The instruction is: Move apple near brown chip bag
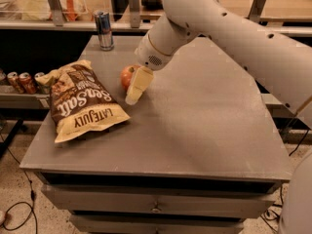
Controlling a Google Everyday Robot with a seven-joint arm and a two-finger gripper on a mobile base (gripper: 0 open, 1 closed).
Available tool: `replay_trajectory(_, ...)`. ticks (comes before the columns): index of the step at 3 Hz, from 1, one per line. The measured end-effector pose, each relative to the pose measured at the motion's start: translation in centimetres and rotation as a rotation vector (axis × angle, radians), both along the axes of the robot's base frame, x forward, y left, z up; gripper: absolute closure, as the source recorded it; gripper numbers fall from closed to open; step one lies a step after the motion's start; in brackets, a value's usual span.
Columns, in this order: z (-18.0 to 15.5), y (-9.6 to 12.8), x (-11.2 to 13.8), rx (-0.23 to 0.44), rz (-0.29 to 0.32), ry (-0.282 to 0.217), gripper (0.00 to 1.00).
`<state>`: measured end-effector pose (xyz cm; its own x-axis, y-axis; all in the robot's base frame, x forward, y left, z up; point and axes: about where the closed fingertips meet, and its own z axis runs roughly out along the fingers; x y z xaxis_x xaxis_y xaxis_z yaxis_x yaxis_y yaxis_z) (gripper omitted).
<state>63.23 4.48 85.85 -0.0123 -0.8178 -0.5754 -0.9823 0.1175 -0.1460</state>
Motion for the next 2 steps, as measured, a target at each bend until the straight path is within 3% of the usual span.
replay_trajectory(2, 2.4, -4.2, -1.8, -0.018, 0.008, -0.010, 0.00)
